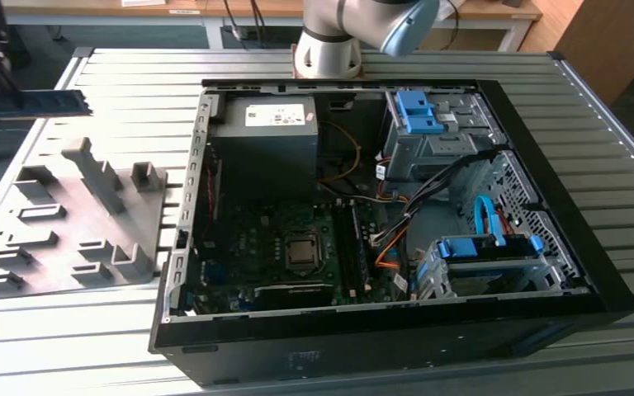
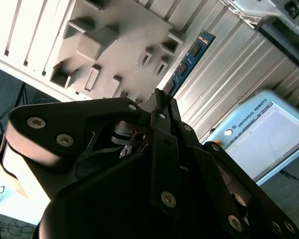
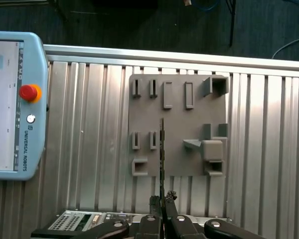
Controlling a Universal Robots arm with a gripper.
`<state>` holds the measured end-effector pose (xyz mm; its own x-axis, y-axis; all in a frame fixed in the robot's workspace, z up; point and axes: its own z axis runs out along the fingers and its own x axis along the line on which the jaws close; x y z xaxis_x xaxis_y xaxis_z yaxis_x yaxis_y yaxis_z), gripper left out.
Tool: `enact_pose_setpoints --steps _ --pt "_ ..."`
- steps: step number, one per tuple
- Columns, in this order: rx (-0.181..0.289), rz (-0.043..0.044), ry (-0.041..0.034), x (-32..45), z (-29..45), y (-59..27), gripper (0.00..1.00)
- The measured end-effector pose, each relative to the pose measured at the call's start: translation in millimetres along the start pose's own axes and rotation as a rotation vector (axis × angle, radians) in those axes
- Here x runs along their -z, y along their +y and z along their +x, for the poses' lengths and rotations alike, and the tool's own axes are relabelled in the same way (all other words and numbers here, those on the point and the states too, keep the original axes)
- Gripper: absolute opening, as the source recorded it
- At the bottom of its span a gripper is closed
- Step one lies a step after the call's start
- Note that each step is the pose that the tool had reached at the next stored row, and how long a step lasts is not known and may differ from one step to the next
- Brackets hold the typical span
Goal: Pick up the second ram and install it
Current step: 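Pick up the second ram and move it above second insertion slot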
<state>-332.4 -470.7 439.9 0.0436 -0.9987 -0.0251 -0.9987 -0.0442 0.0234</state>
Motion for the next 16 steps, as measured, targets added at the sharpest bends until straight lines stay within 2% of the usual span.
enact_pose_setpoints --steps 16 --pt "0.0 -0.0182 -0.0007 -13.9 3.6 -73.2 0.14"
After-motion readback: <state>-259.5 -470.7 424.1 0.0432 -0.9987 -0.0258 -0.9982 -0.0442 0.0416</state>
